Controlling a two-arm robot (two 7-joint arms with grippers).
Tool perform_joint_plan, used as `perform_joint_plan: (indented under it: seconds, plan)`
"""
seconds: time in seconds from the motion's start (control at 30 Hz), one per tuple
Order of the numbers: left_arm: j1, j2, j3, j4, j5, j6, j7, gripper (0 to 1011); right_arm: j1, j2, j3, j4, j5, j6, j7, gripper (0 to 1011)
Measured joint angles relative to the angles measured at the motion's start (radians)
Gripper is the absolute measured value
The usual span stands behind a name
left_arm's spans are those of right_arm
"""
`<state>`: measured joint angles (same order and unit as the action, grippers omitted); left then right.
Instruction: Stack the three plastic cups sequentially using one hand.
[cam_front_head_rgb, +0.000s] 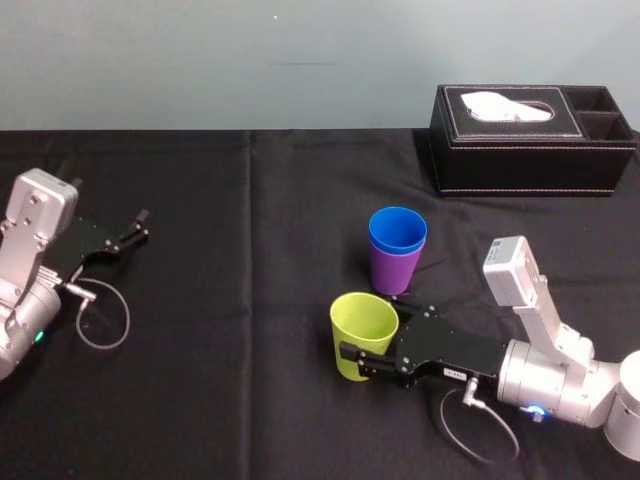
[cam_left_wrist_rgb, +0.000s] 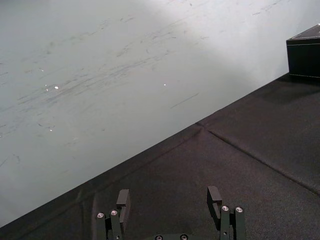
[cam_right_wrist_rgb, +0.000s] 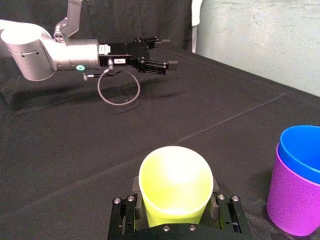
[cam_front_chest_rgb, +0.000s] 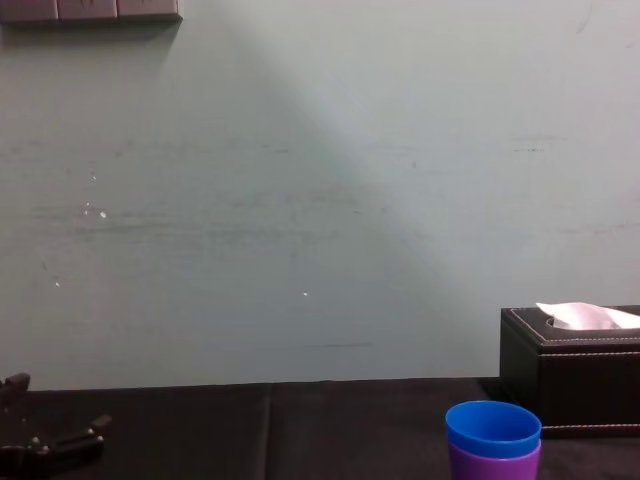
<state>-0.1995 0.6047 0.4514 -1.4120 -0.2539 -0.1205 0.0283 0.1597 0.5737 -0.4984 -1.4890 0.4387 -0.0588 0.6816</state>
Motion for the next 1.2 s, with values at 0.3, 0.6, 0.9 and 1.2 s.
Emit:
perform_joint_plan:
  seconds: [0.3, 0.6, 0.9, 1.2]
  plan:
    - [0.0, 0.0, 0.0, 0.0, 0.0, 0.0, 0.0, 1011, -0.057, 0.052, 0.039, -0.155, -0.013, 0.07, -0.097, 735]
    - [0.0, 0.0, 0.0, 0.0, 0.0, 0.0, 0.0, 1012, -0.106, 0.092, 0.111, -0.296, 0.038, 0.226, -0.195, 735]
    - [0.0, 0.0, 0.0, 0.0, 0.0, 0.0, 0.0, 1011, -0.105, 0.103, 0.173, -0.331, 0.084, 0.255, -0.234, 735]
    - [0.0, 0.0, 0.0, 0.0, 0.0, 0.0, 0.0, 1011, -0.042, 0.094, 0.186, -0.323, 0.093, 0.274, -0.257, 735]
